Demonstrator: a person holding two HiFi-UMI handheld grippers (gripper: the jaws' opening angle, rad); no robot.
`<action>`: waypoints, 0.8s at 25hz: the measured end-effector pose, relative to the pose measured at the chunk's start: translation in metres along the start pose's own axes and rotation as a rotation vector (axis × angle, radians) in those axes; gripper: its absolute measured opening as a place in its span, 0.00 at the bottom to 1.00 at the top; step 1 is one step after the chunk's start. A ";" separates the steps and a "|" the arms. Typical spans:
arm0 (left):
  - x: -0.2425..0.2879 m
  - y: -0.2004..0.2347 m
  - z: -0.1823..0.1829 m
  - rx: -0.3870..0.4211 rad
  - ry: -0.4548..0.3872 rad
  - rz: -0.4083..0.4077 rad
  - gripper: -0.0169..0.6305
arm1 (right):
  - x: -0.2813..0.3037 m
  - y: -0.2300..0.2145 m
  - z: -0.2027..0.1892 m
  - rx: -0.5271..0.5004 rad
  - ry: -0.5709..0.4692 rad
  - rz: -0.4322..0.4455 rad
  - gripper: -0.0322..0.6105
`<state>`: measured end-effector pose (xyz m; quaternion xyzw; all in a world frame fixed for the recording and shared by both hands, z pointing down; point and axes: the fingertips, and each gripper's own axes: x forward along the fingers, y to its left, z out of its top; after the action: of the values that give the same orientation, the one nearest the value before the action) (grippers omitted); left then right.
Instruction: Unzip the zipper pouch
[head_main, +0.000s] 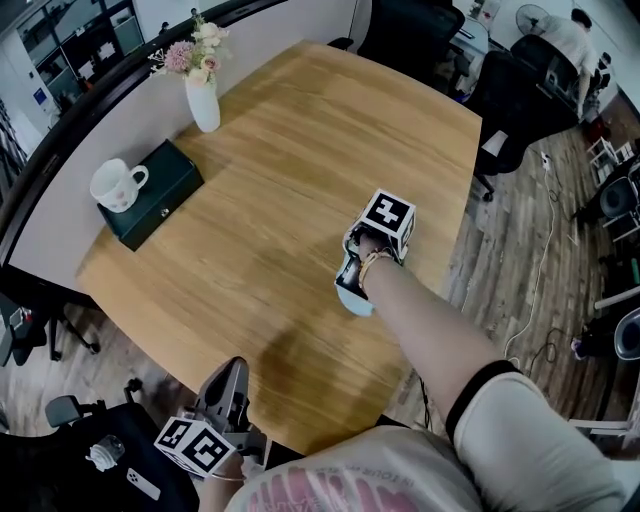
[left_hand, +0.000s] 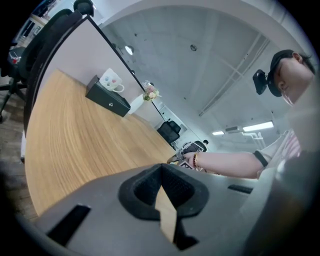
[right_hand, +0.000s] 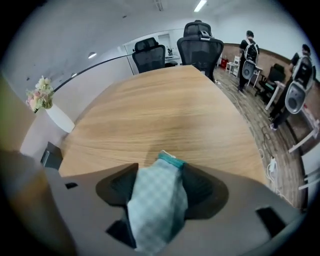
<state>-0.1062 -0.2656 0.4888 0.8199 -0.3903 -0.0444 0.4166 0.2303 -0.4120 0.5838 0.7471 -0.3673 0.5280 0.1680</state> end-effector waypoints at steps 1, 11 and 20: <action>-0.001 0.000 0.000 0.000 -0.005 0.002 0.03 | 0.000 -0.001 -0.001 -0.018 -0.007 -0.015 0.47; -0.011 -0.014 0.008 0.025 -0.040 -0.001 0.03 | -0.027 0.012 -0.014 -0.221 -0.058 0.208 0.11; -0.020 -0.041 0.013 0.079 -0.070 -0.018 0.03 | -0.109 0.025 -0.047 -0.299 -0.135 0.613 0.08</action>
<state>-0.1004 -0.2465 0.4454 0.8372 -0.3984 -0.0612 0.3695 0.1620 -0.3584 0.4996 0.6026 -0.6580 0.4436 0.0844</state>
